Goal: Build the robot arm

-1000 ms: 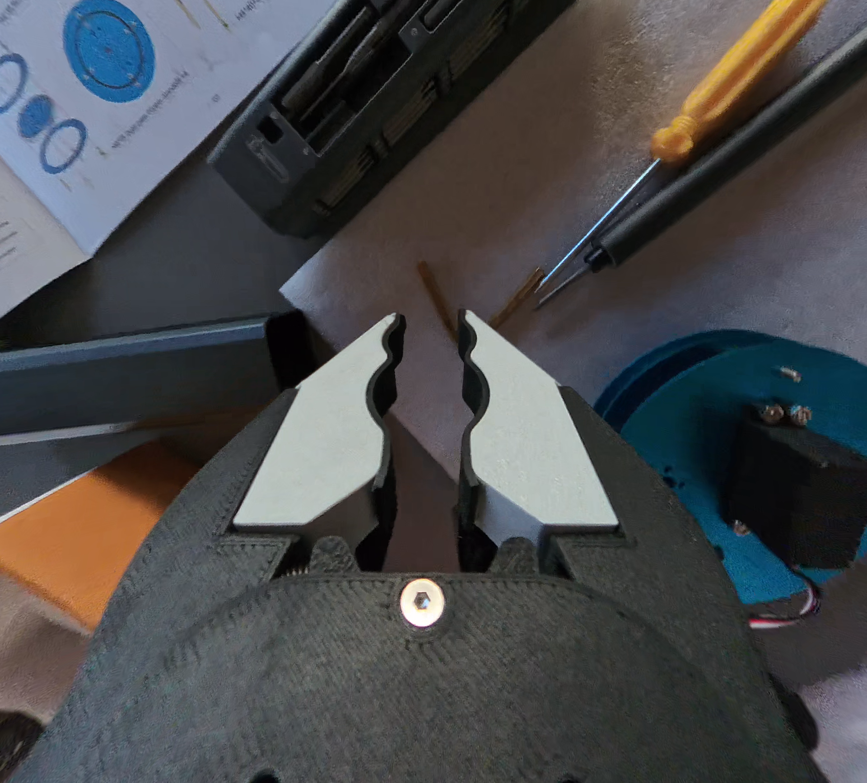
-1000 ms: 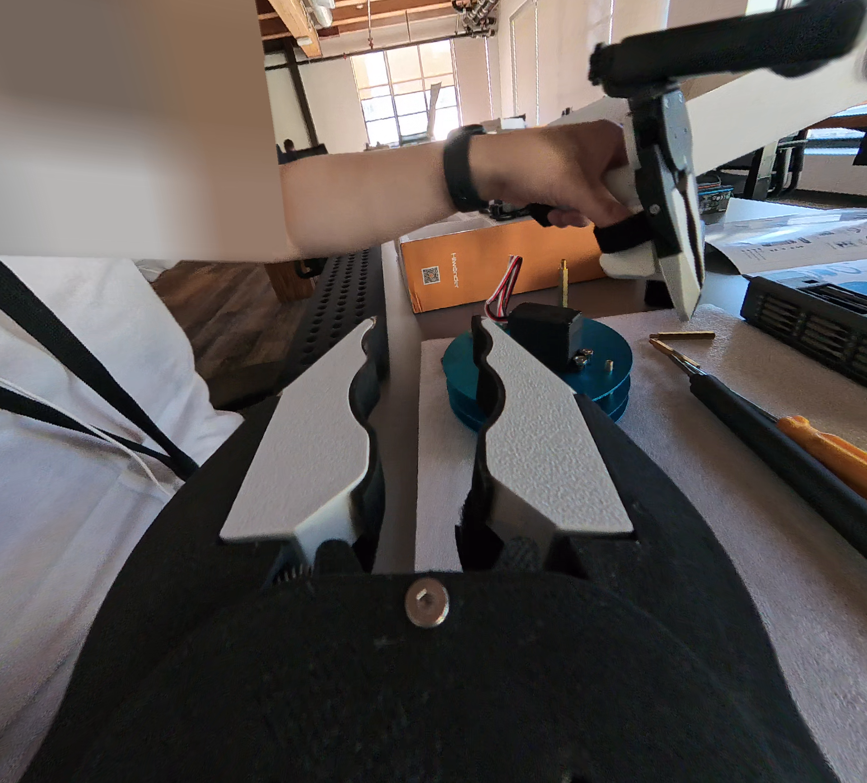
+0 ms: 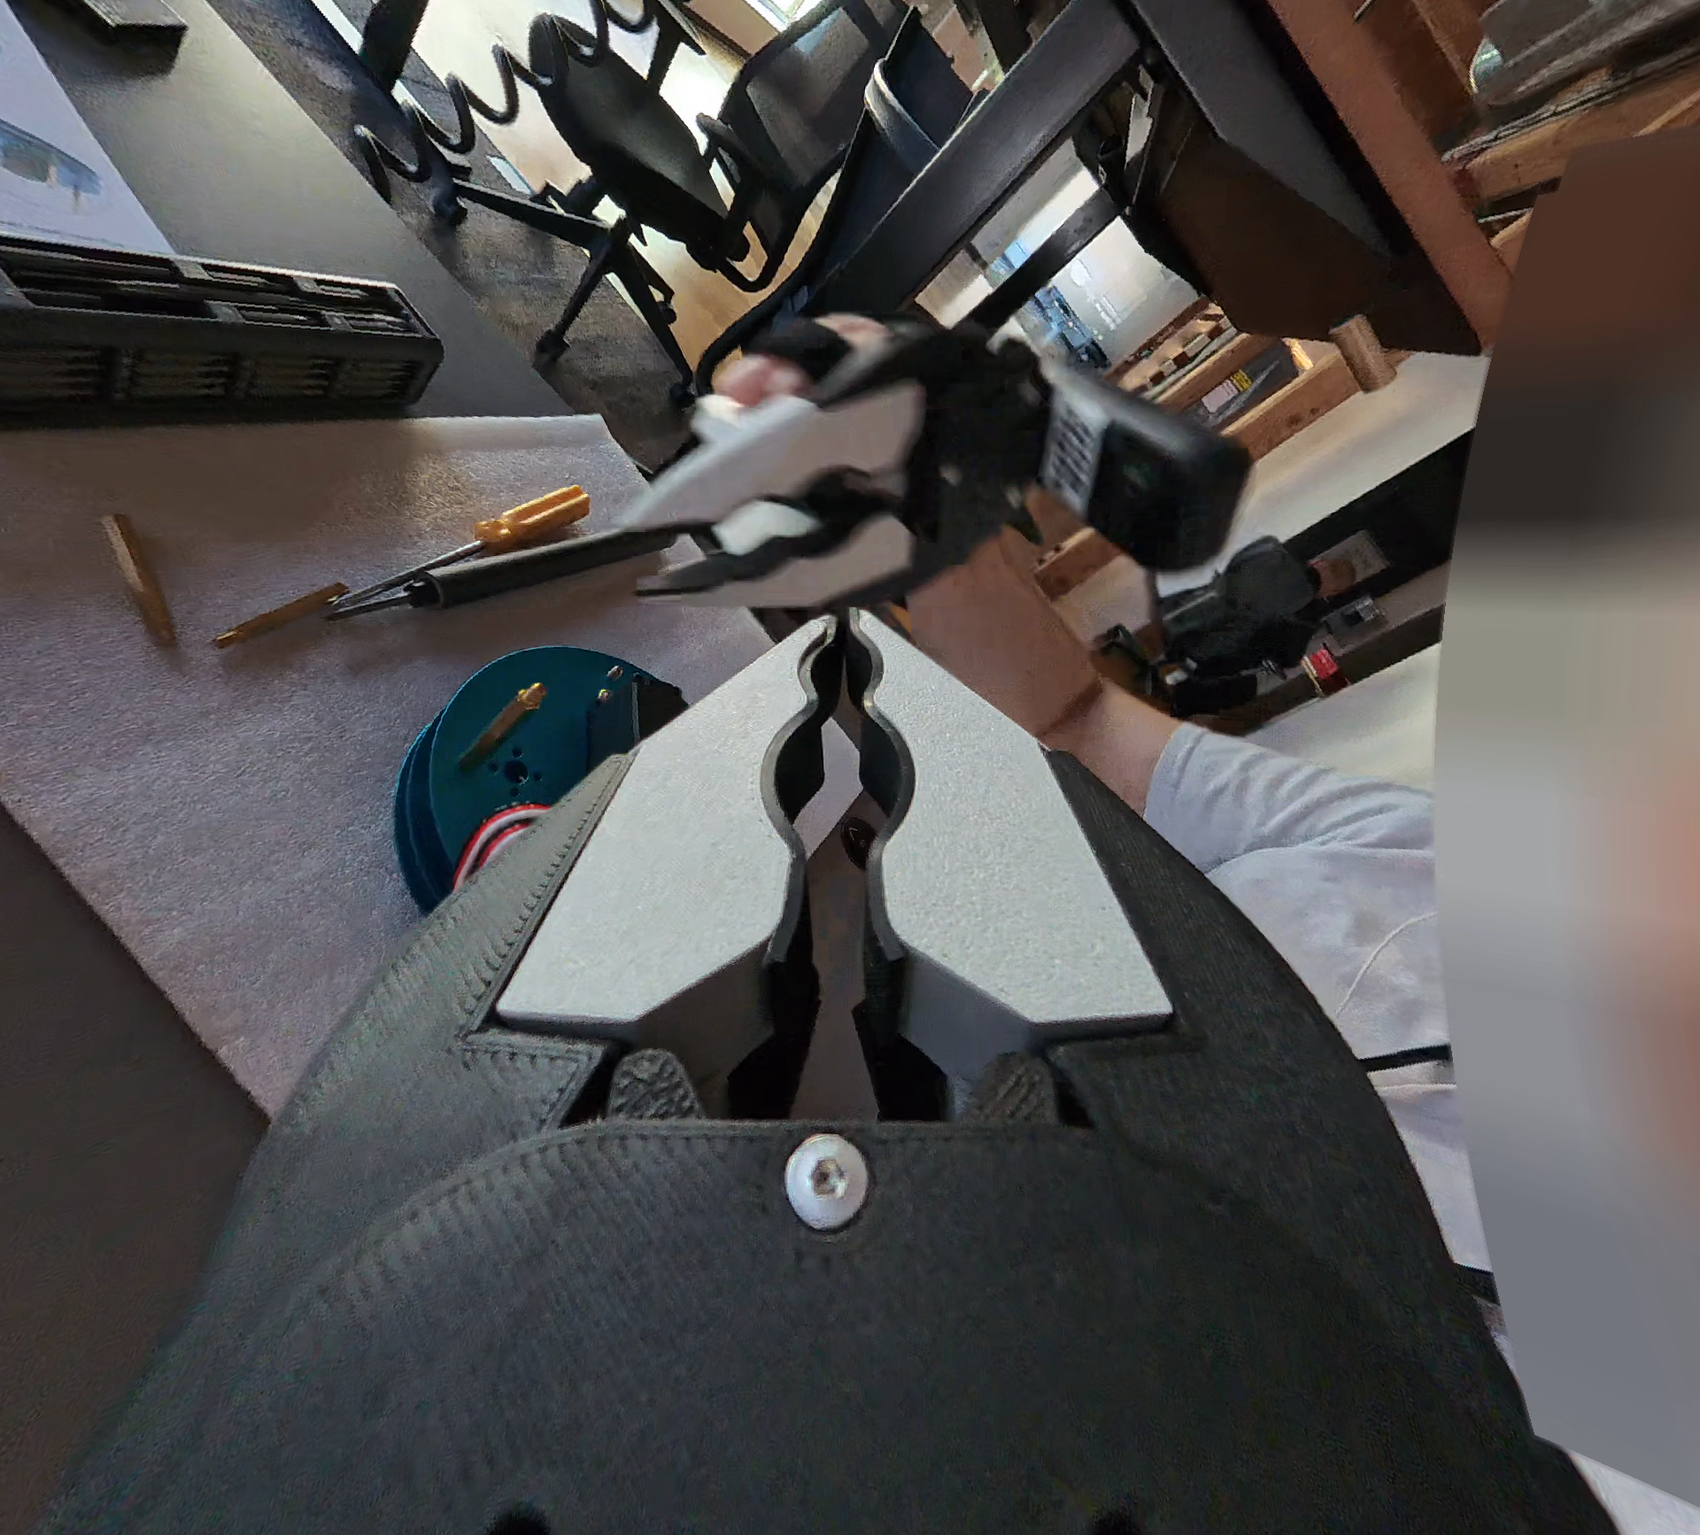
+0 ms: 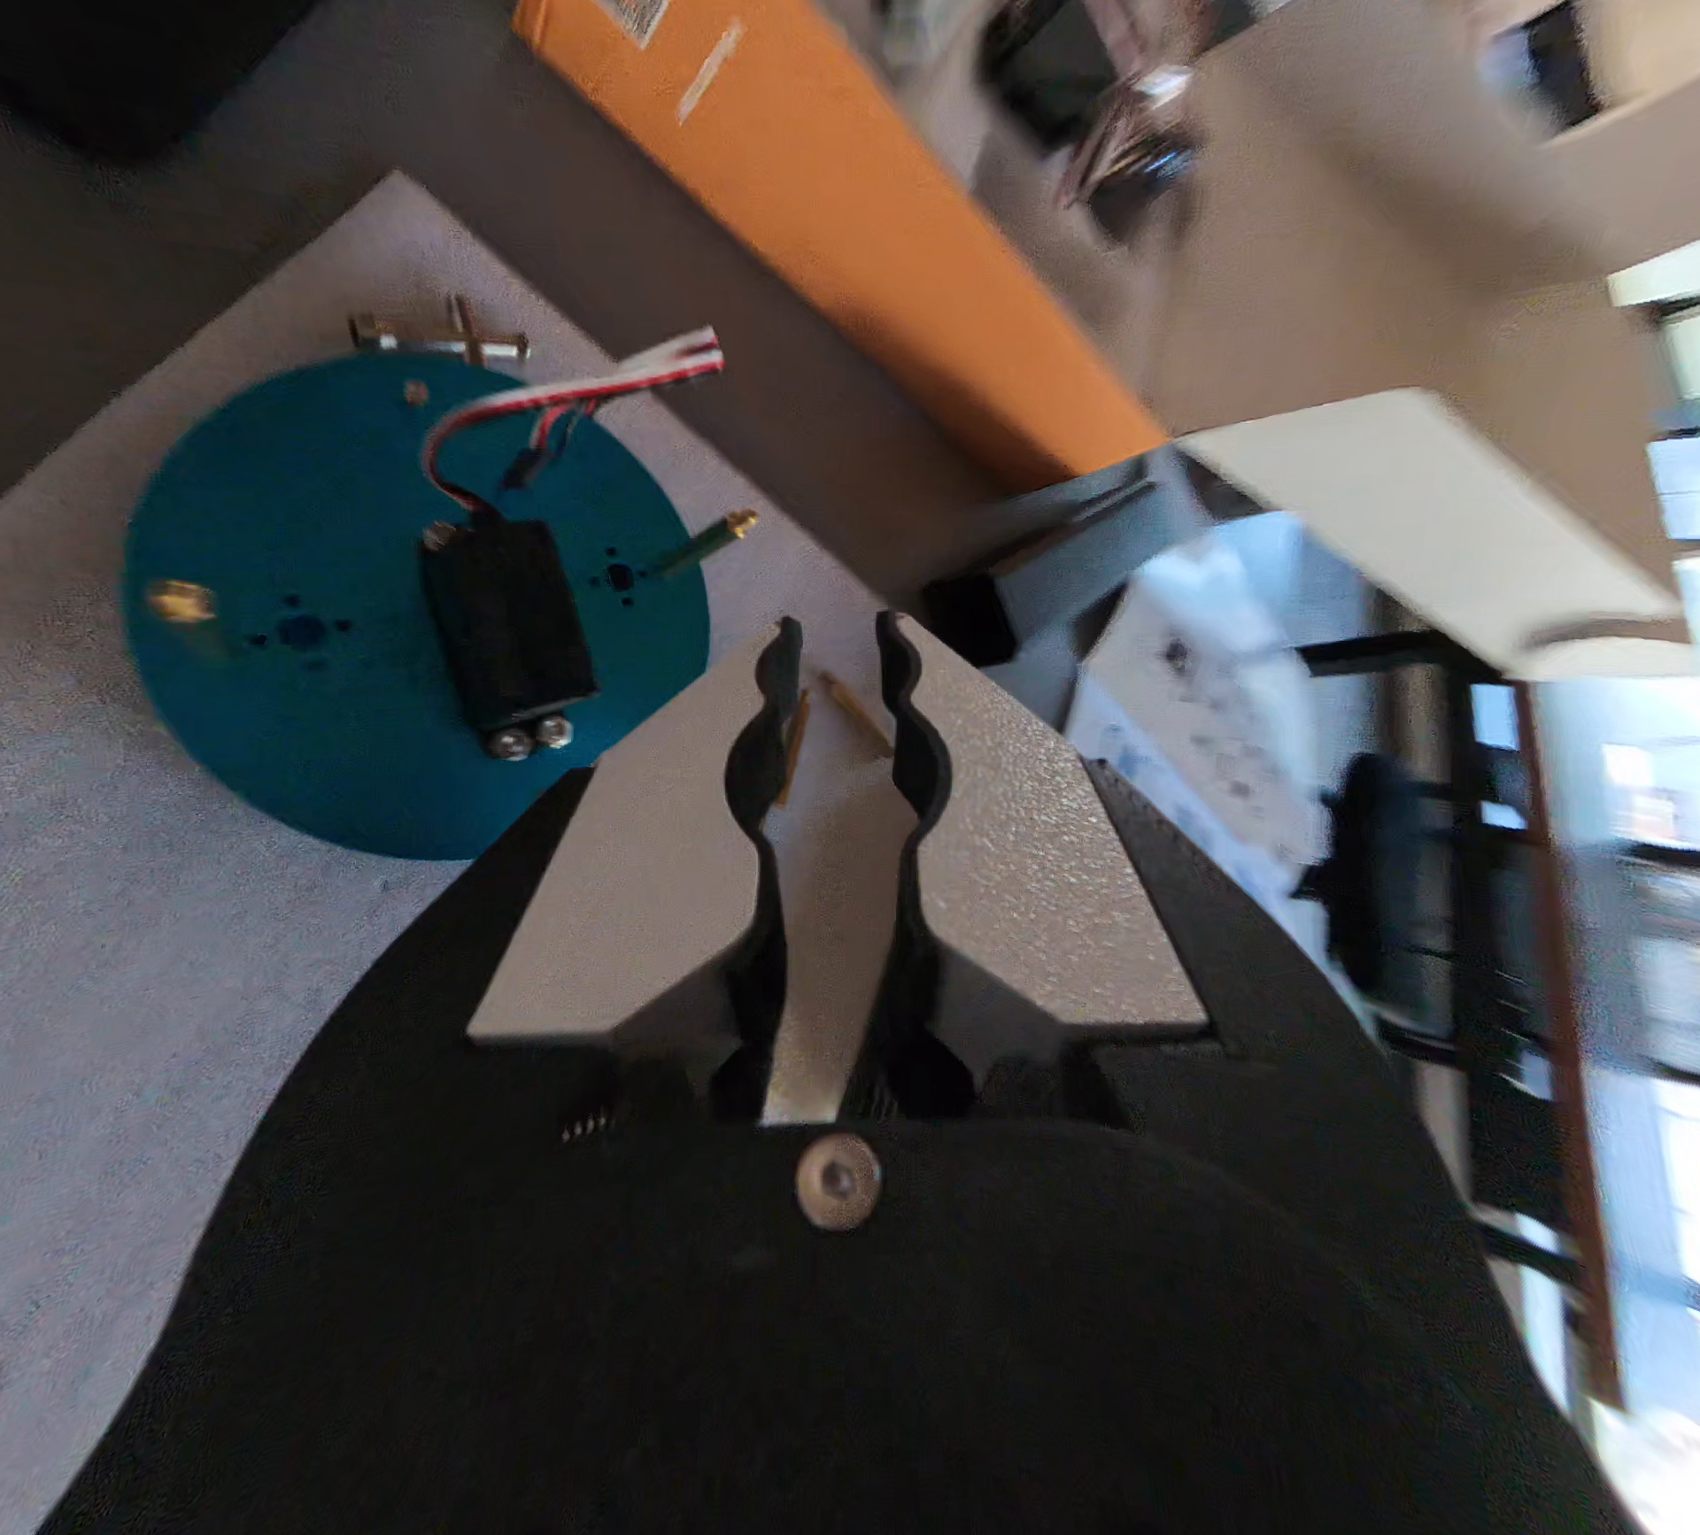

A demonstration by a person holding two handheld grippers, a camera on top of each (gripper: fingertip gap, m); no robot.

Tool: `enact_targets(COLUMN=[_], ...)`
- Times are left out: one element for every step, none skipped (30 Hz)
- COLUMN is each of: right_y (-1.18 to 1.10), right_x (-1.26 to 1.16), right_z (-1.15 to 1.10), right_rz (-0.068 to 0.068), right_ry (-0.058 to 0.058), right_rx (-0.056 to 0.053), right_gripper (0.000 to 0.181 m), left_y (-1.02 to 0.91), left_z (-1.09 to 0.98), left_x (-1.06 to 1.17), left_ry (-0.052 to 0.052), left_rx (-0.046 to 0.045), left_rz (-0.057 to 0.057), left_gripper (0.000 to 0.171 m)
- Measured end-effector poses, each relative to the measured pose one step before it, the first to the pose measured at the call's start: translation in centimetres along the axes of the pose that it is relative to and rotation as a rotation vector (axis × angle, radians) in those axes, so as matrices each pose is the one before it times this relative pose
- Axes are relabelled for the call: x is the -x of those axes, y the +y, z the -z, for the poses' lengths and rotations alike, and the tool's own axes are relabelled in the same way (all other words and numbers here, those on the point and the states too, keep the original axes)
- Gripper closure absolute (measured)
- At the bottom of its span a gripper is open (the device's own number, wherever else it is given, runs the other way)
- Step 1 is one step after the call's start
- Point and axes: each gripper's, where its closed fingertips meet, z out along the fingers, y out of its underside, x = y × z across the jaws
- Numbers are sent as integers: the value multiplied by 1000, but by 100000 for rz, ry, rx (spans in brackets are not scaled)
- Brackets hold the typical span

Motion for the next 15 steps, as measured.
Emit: enact_targets(right_y=[1263,1355,1048,850,731,591,468,231,-122,-150,-85,48,-229,117,44], right_x=[-351,-408,-124,-190,-282,-165,-310,-513,-136,137,257,269,279,58,178], right_z=[-1655,-1554,-1474,-1345,-1192,-1038,-880,-730,-633,-583,-599,-488,-94,28,47], right_rz=[732,4466,6493,6076,4758,3078,1306,298,-269,-387,196,699,128,-2201,-5120], right_ry=[-9412,-6741,-6541,-5190,-4268,-4796,-3739,-1811,-3183,-4133,-3840,-3166,-3218,-1827,-2070], right_rx=[5834,9264,8933,8157,6927,4698,3293,1917,42,557,1430,2184,-254,635,-614], right_gripper=[165,165,165,164,163,163,164,166,166,164,162,163,169,171,175], left_y=[24,63,68,3,-63,-121,-145,-101,-57,20,109,188,236,261,236], left_z=[634,745,896,1054,1195,1280,1263,1185,1037,842,642,448,264,111,-21], left_x=[-402,-350,-244,-252,-165,-20,7,37,-10,-108,-117,-21,60,91,108], left_ry=[-1831,-3020,-3934,-3892,-4219,-4665,-4266,-3545,-2389,-1074,-303,-297,-393,-423,-379], left_rx=[-1864,-1952,-2020,-2318,-2513,-2568,-2488,-1992,-1445,-1008,-474,117,533,736,660], left_rz=[-2582,-3303,-3779,-4079,-3916,-3667,-3384,-2604,-1840,-1339,-843,-600,-968,-1503,-1814], left_gripper=[171,171,171,171,171,171,168,162,158,153,150,148,147,147,148])
